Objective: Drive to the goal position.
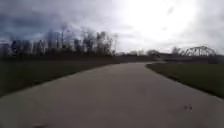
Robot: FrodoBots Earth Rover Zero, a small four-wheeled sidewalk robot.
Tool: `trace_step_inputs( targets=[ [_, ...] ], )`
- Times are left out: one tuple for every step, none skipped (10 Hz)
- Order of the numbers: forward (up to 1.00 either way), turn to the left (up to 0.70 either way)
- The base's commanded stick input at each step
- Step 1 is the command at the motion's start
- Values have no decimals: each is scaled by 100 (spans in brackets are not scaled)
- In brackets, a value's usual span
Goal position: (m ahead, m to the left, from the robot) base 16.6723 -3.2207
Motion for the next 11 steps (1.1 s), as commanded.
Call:
trace_step_inputs(
  targets=[
    [100,-2],
    [100,-2],
    [100,-2],
    [100,-2],
    [100,-2],
    [100,-2],
    [100,-2],
    [100,-2],
    [100,-2],
    [100,-2],
    [100,-2]
  ],
)
